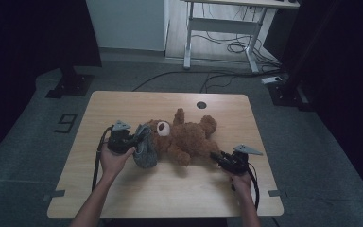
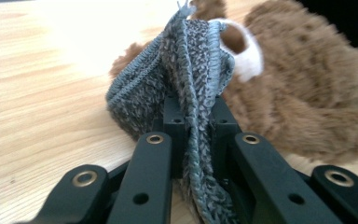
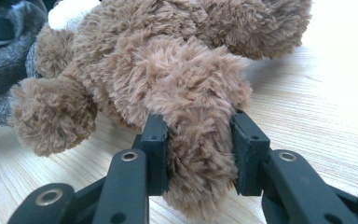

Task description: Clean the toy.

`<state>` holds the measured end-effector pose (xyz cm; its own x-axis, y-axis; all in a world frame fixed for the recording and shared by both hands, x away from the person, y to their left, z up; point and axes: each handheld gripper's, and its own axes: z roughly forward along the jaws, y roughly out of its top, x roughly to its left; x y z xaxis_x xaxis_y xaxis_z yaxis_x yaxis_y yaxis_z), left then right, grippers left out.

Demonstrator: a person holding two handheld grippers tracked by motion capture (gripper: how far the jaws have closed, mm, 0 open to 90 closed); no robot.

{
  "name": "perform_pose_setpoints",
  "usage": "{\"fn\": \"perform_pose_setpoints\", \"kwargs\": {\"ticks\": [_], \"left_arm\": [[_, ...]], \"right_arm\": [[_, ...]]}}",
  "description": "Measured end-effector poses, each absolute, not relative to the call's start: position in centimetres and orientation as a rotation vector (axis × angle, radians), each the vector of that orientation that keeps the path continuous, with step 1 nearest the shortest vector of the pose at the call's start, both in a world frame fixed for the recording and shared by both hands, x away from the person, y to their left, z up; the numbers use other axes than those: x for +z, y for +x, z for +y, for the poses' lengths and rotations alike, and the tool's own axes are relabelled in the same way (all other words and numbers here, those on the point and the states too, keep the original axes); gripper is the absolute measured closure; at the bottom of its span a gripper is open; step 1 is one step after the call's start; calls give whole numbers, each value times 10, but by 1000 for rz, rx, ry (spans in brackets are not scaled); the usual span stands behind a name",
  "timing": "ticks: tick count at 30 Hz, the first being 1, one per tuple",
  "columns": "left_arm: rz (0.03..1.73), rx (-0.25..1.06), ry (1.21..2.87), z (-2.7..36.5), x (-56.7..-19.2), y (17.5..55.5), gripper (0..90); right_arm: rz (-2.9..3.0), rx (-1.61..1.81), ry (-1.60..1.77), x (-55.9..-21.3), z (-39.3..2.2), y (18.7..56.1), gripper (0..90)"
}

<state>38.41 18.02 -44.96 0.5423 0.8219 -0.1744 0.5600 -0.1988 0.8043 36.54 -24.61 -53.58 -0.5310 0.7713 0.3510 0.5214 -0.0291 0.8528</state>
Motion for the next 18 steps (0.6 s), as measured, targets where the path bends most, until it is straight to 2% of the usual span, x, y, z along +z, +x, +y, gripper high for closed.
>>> {"fn": "perform_pose_setpoints", "kwargs": {"ticks": [9,18], "left_arm": [[973,321,1888,140,-426,371,817],[832,275,1914,63,-407,376,821]], "right_arm": [[2011,1589,1381,-536,-246,365,635],[2011,1592,1384,-536,-246,365,635]]}}
